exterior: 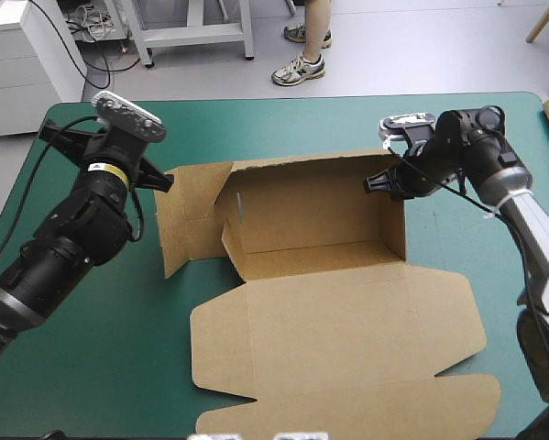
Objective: Fold the box
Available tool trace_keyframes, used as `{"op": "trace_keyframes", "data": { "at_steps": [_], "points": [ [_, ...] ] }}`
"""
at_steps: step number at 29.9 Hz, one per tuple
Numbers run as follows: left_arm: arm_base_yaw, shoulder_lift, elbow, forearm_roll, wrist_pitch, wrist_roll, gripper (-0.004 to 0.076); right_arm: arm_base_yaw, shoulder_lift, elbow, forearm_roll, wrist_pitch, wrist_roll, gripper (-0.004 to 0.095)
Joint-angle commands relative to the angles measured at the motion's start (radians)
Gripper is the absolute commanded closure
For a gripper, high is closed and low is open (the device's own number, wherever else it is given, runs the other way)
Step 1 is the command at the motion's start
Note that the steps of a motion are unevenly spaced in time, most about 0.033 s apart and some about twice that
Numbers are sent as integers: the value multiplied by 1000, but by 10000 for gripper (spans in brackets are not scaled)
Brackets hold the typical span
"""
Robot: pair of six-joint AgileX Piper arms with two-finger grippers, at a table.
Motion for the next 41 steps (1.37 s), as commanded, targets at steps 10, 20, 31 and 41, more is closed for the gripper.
{"op": "trace_keyframes", "data": {
  "at_steps": [10,20,31,41],
  "points": [
    [480,-29,-32,-735,-29,396,712,4,261,-255,-4,3,-16,923],
    [660,-16,-32,-1063,33,632,713,4,263,-353,-135,-11,67,735],
    [667,22,-32,-1095,61,642,713,4,237,-356,-127,6,21,480],
    [667,66,-32,-1102,65,649,713,4,19,-356,-174,6,7,477]
  ]
}}
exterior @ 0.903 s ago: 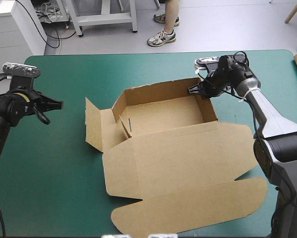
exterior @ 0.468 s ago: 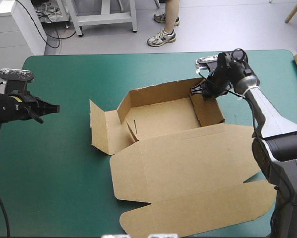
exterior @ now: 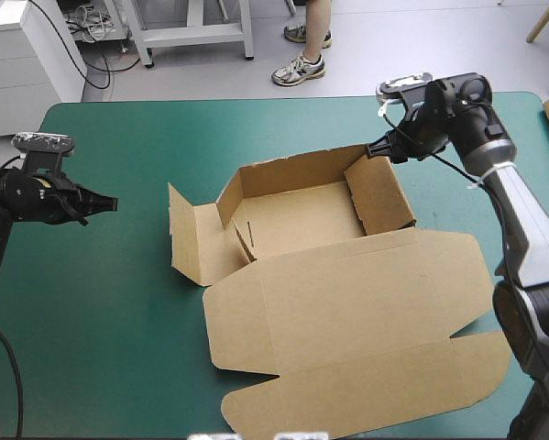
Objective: Fold the box
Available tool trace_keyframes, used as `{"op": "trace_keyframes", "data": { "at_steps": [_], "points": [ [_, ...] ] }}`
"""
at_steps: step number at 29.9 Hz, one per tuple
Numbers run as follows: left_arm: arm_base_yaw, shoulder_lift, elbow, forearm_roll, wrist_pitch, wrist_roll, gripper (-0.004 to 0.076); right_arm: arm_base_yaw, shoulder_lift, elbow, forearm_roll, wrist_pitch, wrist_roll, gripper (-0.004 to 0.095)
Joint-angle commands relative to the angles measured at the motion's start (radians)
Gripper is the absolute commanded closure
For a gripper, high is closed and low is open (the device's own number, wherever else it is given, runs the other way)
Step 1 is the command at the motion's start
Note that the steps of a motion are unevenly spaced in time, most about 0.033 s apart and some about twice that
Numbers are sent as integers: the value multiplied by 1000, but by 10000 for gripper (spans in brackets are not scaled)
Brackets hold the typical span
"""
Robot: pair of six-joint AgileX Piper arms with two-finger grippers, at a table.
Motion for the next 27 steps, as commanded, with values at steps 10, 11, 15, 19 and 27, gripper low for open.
{"op": "trace_keyframes", "data": {
  "at_steps": [10,11,15,19,27],
  "points": [
    [89,-24,-32,-111,0,9,713,-4,-149,-20,16,-22,-11,479],
    [93,-24,-32,-109,11,9,713,-4,-140,-10,16,-22,-11,479],
    [95,-24,-32,-108,20,9,713,-4,-95,30,17,-31,-30,479],
    [95,-24,-28,-114,20,9,713,-4,-33,41,36,-49,-35,480],
    [95,-24,-28,-117,38,9,715,-4,98,41,36,-56,-33,479]
  ]
}}
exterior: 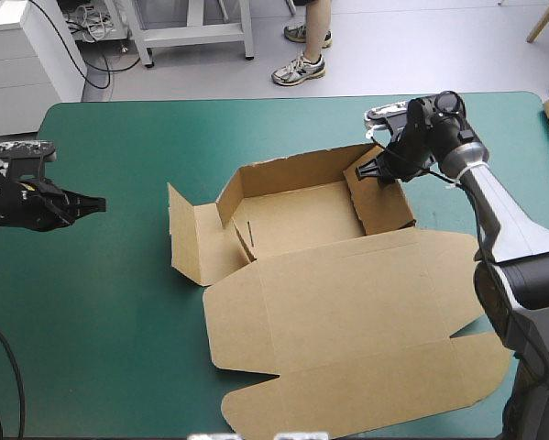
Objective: Fold the box
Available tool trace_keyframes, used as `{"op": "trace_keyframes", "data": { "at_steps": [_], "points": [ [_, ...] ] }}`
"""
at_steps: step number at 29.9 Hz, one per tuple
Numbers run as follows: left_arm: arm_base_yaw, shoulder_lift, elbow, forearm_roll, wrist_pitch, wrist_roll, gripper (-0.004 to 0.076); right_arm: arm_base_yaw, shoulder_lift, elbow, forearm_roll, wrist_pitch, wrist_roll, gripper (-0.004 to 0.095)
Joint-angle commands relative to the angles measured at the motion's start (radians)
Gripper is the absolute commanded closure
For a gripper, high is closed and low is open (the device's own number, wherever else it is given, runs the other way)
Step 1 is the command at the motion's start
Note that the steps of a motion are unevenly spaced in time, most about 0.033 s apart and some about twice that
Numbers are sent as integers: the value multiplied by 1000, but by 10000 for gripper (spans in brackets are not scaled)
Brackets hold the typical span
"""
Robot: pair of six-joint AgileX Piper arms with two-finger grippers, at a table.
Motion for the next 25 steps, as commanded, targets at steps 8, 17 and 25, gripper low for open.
{"op": "trace_keyframes", "data": {
  "at_steps": [8,17,25],
  "points": [
    [1,-26,-28,-54,-27,-2,715,-4,24,-21,2,0,-51,659],
    [1,-26,-28,-54,-27,-2,715,-4,-11,-27,8,8,-27,929],
    [1,5,-28,-51,-27,2,670,-45,-125,-27,45,8,-18,929]
  ]
}}
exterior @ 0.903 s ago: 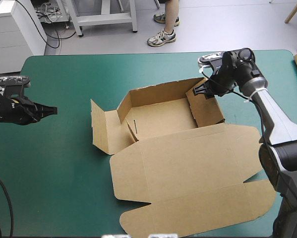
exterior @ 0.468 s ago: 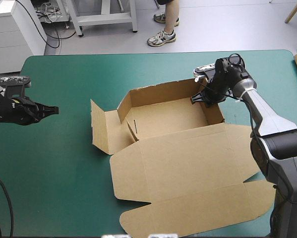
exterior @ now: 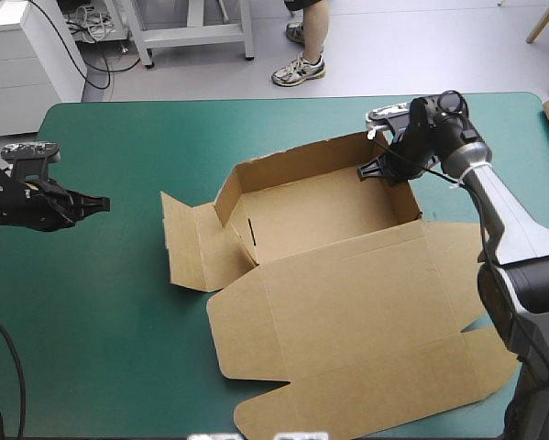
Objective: Fold the box
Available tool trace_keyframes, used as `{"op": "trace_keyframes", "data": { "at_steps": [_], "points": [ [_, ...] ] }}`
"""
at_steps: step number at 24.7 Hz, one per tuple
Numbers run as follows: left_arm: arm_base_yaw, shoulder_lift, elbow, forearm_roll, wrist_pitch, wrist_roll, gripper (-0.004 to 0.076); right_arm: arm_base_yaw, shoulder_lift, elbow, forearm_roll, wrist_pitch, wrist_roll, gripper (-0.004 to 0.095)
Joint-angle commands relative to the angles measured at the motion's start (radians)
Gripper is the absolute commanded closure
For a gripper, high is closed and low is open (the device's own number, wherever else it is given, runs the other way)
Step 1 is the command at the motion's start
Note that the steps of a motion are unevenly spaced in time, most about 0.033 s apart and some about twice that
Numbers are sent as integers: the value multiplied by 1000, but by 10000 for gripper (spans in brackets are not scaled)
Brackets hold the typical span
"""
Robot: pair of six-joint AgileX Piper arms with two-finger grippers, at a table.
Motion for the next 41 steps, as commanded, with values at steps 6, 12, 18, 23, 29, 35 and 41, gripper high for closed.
{"op": "trace_keyframes", "data": {
  "at_steps": [6,12,18,23,29,35,41],
  "points": [
    [0,20,-28,-48,-31,1,329,-143,-224,-25,159,-11,-26,929],
    [-2,42,-28,-201,-51,-1,80,-244,-333,-25,271,-11,-45,929],
    [-4,85,-28,-421,-90,7,86,-277,-429,-24,346,-11,-64,929],
    [-4,144,-28,-712,-26,182,86,-270,-477,35,443,-11,-90,929],
    [-4,144,-28,-1055,160,488,87,-250,-438,161,544,-43,-134,928],
    [-4,144,-28,-1069,297,524,87,-195,-357,161,552,-97,-134,927],
    [-4,142,-28,-1067,297,522,87,-119,-298,161,440,-160,-86,926]
  ]
}}
